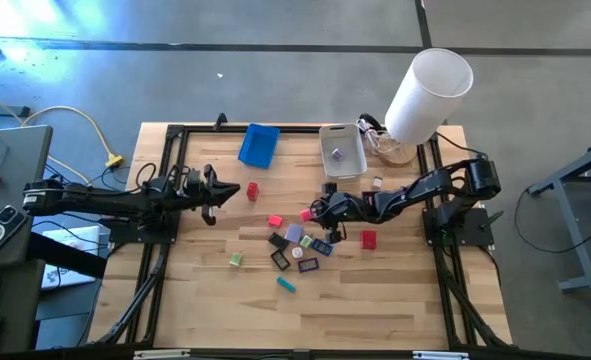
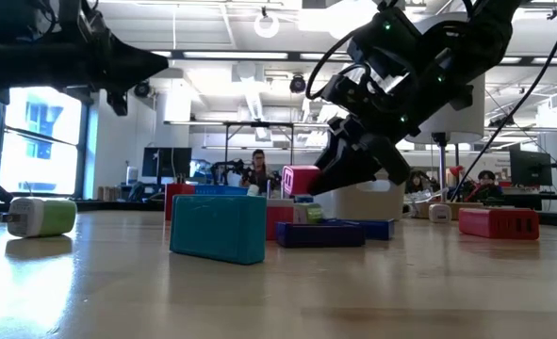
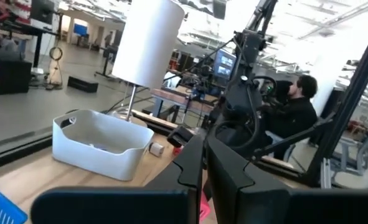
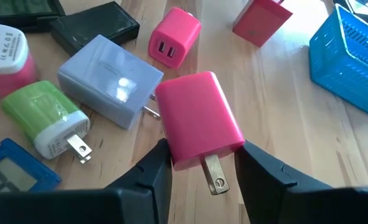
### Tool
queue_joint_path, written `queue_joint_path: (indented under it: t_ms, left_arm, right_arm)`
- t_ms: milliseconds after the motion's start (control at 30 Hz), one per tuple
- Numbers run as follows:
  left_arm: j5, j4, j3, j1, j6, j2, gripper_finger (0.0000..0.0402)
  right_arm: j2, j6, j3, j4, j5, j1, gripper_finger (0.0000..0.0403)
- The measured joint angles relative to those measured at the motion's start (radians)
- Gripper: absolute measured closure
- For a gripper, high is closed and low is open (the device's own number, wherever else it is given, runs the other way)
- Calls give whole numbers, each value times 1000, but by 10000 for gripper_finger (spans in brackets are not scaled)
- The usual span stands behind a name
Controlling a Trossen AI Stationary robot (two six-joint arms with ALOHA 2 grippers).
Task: Pick & Place Office items
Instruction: Put the right pink charger adapter into the white bin
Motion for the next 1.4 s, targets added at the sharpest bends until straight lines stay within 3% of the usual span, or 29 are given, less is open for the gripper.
queue_joint_path:
  t_ms: [133,267,500,633,833,1033,1233,1400]
  left_arm:
    - [24,1,0,0,-19,11,383]
    - [193,0,8,6,-7,12,383]
    - [206,47,30,-18,100,13,375]
    - [205,60,30,-39,121,13,343]
    - [215,62,78,-96,143,40,263]
    - [120,6,206,-197,334,184,201]
    - [-161,-140,355,-258,609,368,189]
    - [-157,-48,400,-306,640,485,189]
  right_arm:
    - [0,0,0,-2,-17,0,268]
    - [0,0,0,-2,-18,0,268]
    - [0,0,0,-2,-18,0,268]
    - [0,0,0,-5,-24,0,268]
    - [0,0,0,-5,-24,0,268]
    - [0,2,0,-5,-20,-1,268]
    - [-8,2,0,-3,-2,0,269]
    - [-12,0,16,-6,11,8,268]
